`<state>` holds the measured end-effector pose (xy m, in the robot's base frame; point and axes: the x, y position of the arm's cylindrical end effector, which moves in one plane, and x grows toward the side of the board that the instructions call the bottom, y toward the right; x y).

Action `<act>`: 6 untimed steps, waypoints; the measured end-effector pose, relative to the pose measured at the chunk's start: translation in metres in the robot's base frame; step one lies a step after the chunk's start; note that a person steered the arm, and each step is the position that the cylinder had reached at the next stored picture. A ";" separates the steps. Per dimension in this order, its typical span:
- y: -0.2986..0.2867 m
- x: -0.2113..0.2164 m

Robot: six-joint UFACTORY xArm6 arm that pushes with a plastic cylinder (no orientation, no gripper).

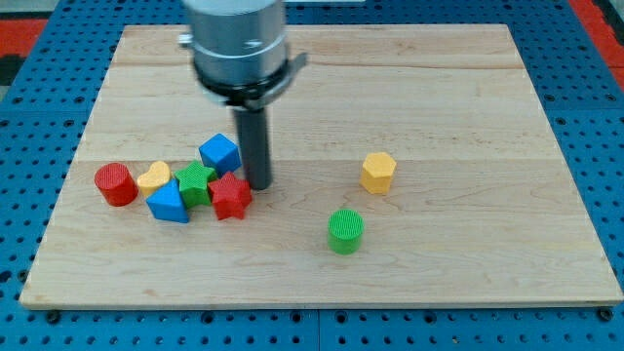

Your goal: Push the red star along with group of blocks towards the bottom left

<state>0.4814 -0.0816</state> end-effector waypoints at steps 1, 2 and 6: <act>-0.065 0.003; -0.088 0.009; 0.014 0.040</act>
<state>0.5217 -0.0675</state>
